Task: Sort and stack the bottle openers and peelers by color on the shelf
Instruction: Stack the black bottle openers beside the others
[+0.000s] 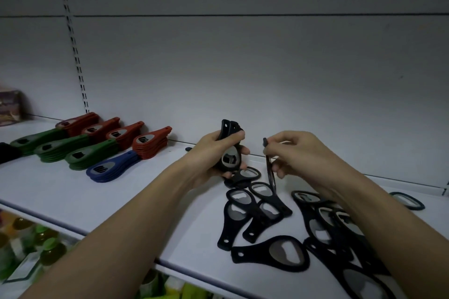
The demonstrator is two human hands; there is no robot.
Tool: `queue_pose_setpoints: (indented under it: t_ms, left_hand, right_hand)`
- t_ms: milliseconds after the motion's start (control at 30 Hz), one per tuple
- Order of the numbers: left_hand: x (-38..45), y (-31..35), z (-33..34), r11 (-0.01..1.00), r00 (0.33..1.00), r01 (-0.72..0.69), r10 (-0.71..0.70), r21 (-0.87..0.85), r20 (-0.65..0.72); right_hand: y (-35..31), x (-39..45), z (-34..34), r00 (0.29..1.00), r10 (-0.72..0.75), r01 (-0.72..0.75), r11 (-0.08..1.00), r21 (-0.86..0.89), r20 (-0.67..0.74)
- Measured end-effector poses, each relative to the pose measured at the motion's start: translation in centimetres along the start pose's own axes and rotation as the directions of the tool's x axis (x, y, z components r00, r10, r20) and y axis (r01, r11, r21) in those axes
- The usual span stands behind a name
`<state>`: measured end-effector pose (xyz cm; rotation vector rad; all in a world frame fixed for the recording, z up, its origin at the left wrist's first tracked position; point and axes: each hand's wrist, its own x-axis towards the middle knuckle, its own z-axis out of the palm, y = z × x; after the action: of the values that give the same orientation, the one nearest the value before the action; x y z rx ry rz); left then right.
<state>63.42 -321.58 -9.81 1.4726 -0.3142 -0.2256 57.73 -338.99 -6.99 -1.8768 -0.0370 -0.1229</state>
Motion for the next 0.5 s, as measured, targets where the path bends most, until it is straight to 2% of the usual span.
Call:
queue_pose_setpoints:
  t_ms: [100,200,267,333,367,433,500]
  left_hand:
    - [-0.5,0.3,0.6,0.998,0.990,0.015,-0.022,0.058,0.138]
    - [-0.9,0.3,0.8,0.990,0.964,-0.024,-0.015,0.141,0.267]
    - [-0.8,0.2,0.7,0.991,0.967,-0.033,-0.001,0.130,0.254]
    - [-0.5,0.2,0.5,0.998,0.984,-0.004,-0.007,0.062,0.179]
    - [-0.4,0.3,0.5,1.000,0.991,0.019,-0.020,0.010,0.135]
    - [-0.2,0.5,0.2,0.992,0.996,0.076,-0.070,-0.102,0.061]
    - [-0.1,0.8,-0.1,0.971,0.993,0.118,-0.119,-0.208,0.008]
  right_hand:
    - [0.0,0.1,0.4,0.999,-0.011,0.017,0.985,0.170,-0.037]
    - [0.4,0.0,1.2,1.000,-0.025,0.027,0.962,0.273,-0.008]
    - [0.8,0.1,1.6,0.999,-0.030,0.036,0.948,0.316,-0.022]
    - [1.0,0.6,1.4,0.996,-0.030,0.054,0.948,0.314,-0.079]
    - [1.2,0.9,1.2,0.993,-0.043,0.070,0.964,0.257,-0.108]
    - [1.8,1.4,0.7,0.984,-0.137,0.137,0.991,-0.012,-0.111]
    - [2.8,1.6,0.6,0.968,-0.251,0.242,0.918,-0.314,0.012]
